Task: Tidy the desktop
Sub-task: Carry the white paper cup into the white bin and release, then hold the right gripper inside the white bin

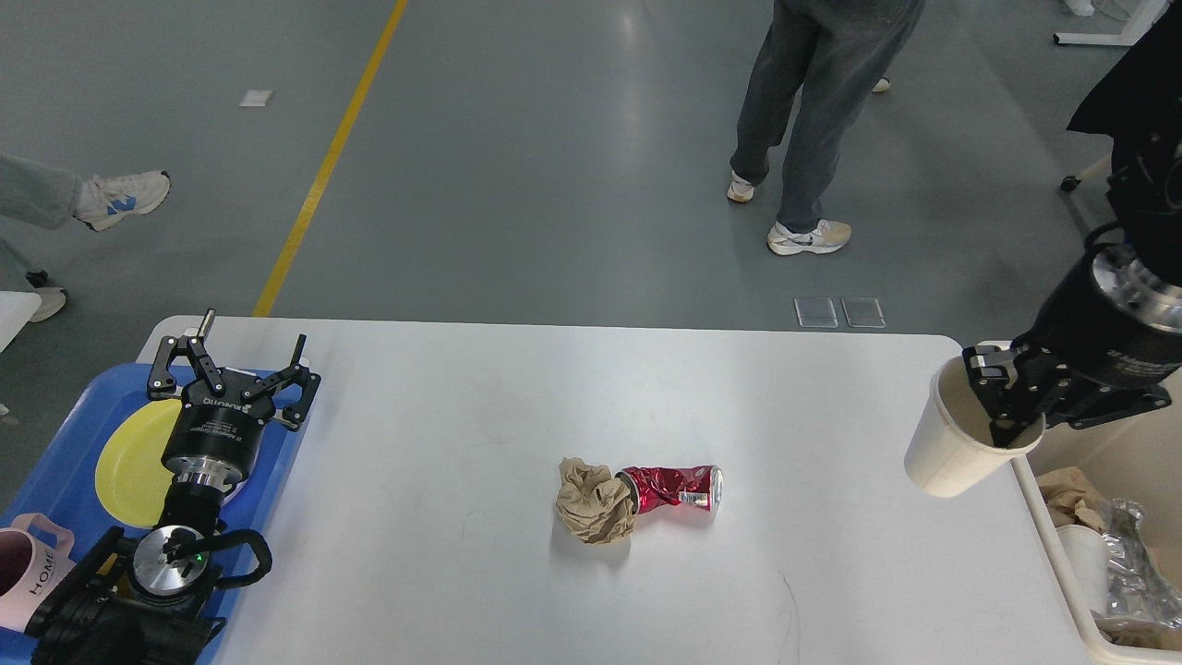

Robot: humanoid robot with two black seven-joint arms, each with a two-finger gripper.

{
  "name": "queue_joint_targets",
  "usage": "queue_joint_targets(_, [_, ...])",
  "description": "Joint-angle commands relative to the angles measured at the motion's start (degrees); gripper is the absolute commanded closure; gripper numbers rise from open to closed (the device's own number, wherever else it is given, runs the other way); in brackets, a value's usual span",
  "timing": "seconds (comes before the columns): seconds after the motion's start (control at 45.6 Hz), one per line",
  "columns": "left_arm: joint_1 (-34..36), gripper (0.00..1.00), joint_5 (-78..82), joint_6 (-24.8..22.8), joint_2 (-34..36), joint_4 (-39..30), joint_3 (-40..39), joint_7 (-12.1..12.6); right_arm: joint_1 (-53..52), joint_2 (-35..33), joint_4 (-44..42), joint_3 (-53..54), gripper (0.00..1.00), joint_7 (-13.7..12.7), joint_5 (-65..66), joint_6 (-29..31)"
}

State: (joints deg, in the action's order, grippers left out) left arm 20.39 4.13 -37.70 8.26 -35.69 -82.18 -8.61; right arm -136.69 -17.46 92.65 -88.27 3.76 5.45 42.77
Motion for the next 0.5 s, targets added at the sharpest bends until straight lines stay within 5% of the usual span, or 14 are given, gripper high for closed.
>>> queue_joint_targets(0.0, [0.0, 0.04, 0.0, 0.0, 0.0, 0.0, 0.0, 0.0, 3.1, -5.5, -5.0, -3.8, 1.00, 0.0, 0.1, -0.2])
queue_joint_targets(0.175, [0.0, 0.04, 0.0, 0.0, 0.0, 0.0, 0.0, 0.0, 18.0, -19.8, -22.5, -4.2, 1.00, -0.2, 3.9, -0.2])
queue_joint_targets(0.482, [0.0, 0.04, 0.0, 0.0, 0.0, 0.0, 0.0, 0.0, 52.9, -26.0, -49.7, 14.2, 1.00, -0.2, 4.1, -5.1])
